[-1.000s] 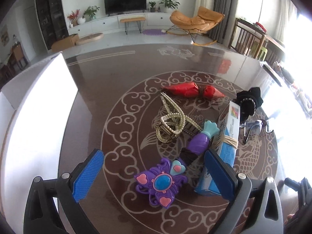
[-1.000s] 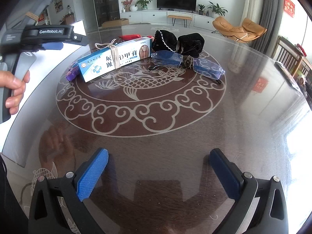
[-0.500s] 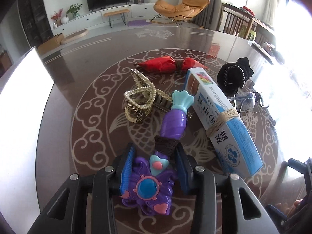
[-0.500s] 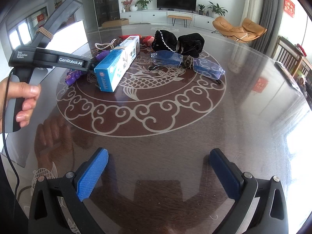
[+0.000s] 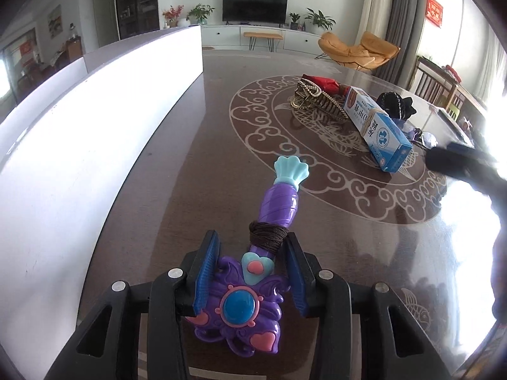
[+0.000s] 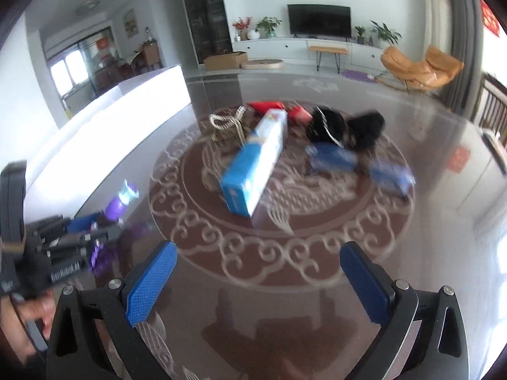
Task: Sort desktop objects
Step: 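Close the left tool on the purple toy wand while the right tool grasps the blue-white medicine box, then carry the purple wand and medicine box into the bin and open both tools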
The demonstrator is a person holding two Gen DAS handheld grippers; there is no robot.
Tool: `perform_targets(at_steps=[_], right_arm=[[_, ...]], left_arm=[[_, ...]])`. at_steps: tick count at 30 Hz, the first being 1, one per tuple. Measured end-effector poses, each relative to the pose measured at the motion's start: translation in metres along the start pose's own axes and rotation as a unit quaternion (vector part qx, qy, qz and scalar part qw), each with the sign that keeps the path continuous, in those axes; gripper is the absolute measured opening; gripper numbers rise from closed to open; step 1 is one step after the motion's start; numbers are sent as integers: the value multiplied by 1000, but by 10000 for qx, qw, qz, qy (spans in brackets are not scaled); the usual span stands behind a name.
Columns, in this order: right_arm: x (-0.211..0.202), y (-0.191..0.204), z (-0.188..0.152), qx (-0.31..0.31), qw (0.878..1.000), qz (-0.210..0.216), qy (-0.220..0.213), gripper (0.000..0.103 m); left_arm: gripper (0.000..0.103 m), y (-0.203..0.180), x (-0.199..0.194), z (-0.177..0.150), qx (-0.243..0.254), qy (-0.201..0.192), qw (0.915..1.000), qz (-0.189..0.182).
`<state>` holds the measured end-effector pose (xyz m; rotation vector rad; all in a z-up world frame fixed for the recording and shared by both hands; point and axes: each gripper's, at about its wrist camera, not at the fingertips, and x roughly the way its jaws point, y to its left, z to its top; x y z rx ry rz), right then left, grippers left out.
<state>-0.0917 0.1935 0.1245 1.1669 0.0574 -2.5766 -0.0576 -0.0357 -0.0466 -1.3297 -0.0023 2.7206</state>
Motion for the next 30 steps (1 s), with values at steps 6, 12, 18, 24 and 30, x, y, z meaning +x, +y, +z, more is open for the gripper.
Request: perform_targets(at_steps=[6,12,18,24,30], right_arm=[[85,19,75,-126,9970,-199,741,82],[83,-19,59,781,9941,341,674,23],[52,-66,-15,2410,9406,2237,847,24],[14,-54,-28,939,9906,784,606,88],[50,1,-6,-344,9909,219,1284,88]], left_arm=[[42,-8,2,4,179,73,9998,54],[42,0,-5,-3,95,-23,9999,-127],[42,-1,-5,-3,46,-58,9998,-201],[58,-2,0,5,23,102,9994,-334],[73,3,10,10,159,262,9995,-87]])
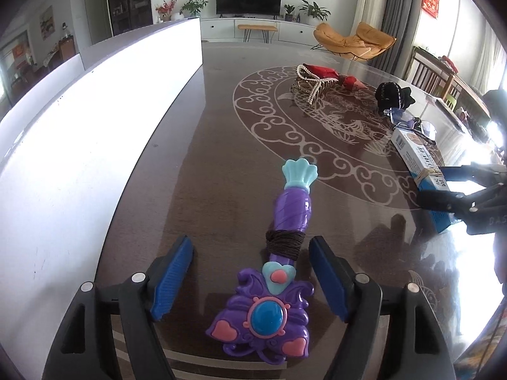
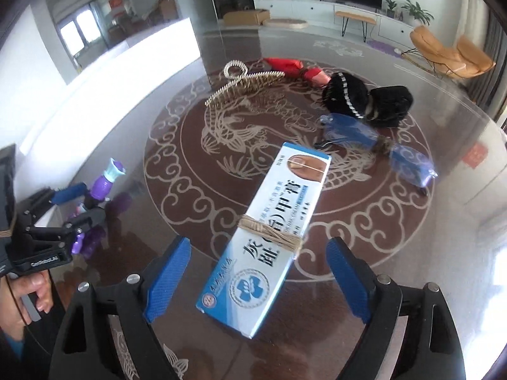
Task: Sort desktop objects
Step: 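Carry the purple wand and medicine box into the bin and open both tools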
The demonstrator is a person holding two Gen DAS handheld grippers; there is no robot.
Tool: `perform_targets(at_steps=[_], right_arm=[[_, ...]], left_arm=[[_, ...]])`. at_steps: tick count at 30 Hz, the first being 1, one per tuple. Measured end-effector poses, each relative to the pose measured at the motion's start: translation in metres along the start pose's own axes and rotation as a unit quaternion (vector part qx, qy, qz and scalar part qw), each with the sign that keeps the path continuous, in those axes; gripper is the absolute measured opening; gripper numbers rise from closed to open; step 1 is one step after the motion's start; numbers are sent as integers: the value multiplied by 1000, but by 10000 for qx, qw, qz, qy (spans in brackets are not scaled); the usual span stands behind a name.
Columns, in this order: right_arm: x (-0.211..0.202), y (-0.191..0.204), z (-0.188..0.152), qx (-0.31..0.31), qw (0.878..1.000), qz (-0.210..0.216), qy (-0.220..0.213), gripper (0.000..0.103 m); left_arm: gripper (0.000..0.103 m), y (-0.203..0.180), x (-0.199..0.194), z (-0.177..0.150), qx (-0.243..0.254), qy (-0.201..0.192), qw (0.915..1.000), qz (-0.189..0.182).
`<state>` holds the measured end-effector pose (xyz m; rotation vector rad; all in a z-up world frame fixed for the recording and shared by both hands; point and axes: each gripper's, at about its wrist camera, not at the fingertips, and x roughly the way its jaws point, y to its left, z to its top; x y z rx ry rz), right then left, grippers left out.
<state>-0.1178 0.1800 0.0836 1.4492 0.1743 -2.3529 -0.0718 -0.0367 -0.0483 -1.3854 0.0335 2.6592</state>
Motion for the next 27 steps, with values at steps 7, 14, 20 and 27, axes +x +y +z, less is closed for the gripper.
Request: perform_targets(at_steps=[7,14,20,27], right_arm=[[9,15,1,-266,9994,-175,99,44],[-49,17,-7,-479,9976,-111,-481,44],[-88,40,18,-699,9936,-4,-883,44],[-104,101,73,-1179,9853,277,-1208,44]], left_arm=[[21,5,-15,-3,-64,-394,9983,-423],[21,18,-86,-20,-594,-1490,9832,-872],[21,51,-151,-11,-1195,-2235,9625,-971],[21,116,-212,5,-1429,-2673,9515,-532]])
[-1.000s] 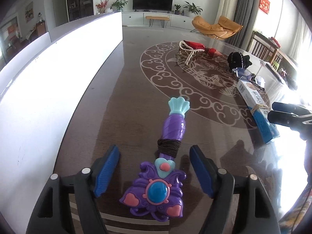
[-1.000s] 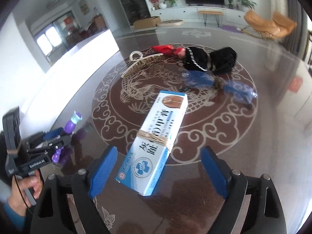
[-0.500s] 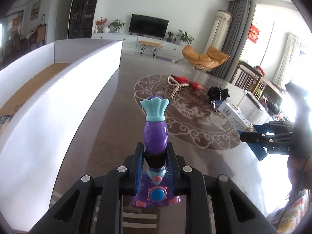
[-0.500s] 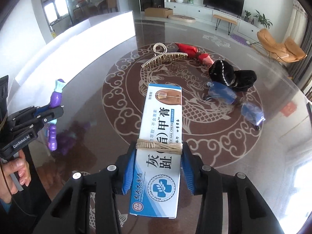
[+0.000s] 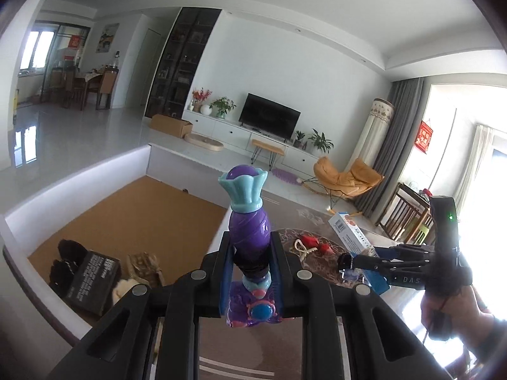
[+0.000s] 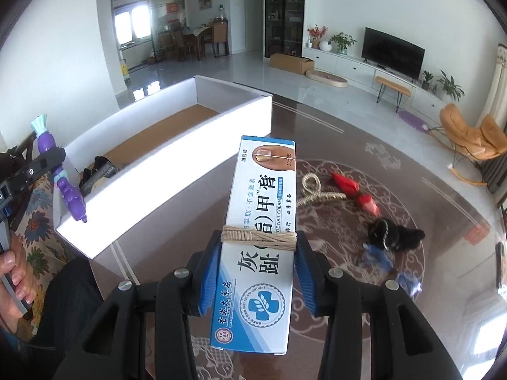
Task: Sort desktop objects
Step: 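Carry the purple wand and medicine box into the bin and open both tools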
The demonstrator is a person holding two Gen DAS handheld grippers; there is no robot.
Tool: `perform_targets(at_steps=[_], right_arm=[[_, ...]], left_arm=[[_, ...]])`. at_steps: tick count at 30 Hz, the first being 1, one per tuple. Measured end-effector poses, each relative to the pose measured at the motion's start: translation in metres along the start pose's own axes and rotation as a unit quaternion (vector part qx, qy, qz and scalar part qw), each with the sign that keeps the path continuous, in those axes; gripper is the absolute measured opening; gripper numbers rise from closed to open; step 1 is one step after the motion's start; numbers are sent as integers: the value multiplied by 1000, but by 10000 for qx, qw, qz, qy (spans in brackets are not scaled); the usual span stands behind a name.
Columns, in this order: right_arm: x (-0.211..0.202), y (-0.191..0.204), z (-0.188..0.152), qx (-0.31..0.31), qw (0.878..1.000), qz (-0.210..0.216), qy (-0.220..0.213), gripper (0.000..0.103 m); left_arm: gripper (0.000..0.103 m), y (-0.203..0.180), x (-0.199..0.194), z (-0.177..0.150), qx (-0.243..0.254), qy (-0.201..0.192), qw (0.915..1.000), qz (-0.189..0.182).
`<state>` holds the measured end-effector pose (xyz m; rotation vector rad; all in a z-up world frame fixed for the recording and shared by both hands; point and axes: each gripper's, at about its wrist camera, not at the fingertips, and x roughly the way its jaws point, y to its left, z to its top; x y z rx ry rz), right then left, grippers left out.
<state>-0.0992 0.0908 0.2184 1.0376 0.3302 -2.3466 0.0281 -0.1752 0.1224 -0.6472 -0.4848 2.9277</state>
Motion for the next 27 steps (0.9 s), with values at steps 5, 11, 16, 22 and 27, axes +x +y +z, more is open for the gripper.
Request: perform_targets(at_steps=[5,11,16,22,27], right_arm=[[15,51,62,-268,9983,445,-272,44],[55,141,118,-534,9913,1173,-266,44],[128,207,130,-762,9857,1482,268,44],[203,248,110,-1006,9795,1519,864,49],[199,232,100,-735,9833,1568,559,75]], left_arm=[[21,52,-7,27,-104,101,9989,457],[21,120,29,33,-397,770,9922,897],[21,162,74,16,-701,1488,9795,1160],[39,194,93,-1,-1114,1993,9635,1396],[86,174,73,1,-921,1506,9706,1638]])
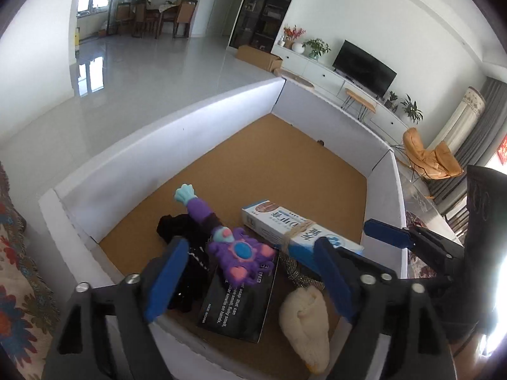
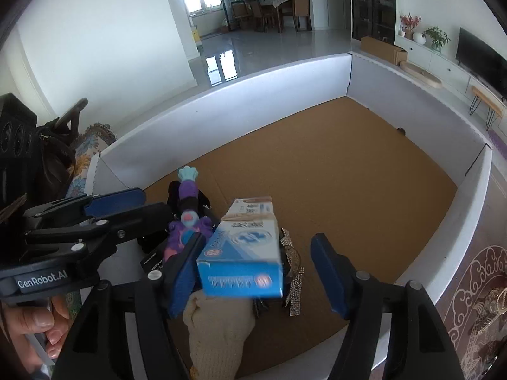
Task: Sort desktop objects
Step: 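Carry the purple wand and medicine box into the bin and open both tools, then bring both open tools back over the table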
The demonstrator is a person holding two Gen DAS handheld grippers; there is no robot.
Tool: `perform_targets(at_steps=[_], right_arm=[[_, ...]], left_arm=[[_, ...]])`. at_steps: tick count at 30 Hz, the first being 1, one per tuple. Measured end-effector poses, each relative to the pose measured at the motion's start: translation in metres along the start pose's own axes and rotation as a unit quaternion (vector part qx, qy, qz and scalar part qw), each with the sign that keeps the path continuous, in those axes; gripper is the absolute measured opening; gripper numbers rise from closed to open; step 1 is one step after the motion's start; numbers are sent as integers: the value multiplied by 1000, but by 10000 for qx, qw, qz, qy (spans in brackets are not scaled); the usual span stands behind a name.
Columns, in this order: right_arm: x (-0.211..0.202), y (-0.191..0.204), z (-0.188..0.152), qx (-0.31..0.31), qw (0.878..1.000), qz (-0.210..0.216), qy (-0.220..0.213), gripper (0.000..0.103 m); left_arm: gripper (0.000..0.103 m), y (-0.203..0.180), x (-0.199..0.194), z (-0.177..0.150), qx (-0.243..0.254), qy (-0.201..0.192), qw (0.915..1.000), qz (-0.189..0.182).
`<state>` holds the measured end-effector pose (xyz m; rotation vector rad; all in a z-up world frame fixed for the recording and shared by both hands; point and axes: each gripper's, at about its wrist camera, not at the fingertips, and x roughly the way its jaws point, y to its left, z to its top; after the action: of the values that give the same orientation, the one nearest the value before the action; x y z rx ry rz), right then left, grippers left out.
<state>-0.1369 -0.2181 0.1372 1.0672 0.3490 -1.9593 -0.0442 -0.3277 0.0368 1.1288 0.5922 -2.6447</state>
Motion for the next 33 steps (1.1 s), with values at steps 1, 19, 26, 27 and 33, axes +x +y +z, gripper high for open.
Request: perform_targets(at_steps=[1,19,26,27,33], right_arm=[[-10,-3,-3,-9,9999,14,-148,79],[-190,-195,-297,1707,9561,-2326,-507,103],[-202,-195,-350,1949,9493,-2459,-218,103],[-204,-193,-350,1942,9485,-2489,-249,103],[-200,-198,-351,2134,9449,-2479,-103,103]], left_arm=[[86,-7,-7,-3,53,-128,9999,-35],[103,-263,1,-166,1887,425,9599,-2030],[103,-281,53,-192,2324,786,9596,-1379],[103,-280,56,-192,2381,767,9592,-1314],[103,-290,75,-184,2523,684,9578,-1197]])
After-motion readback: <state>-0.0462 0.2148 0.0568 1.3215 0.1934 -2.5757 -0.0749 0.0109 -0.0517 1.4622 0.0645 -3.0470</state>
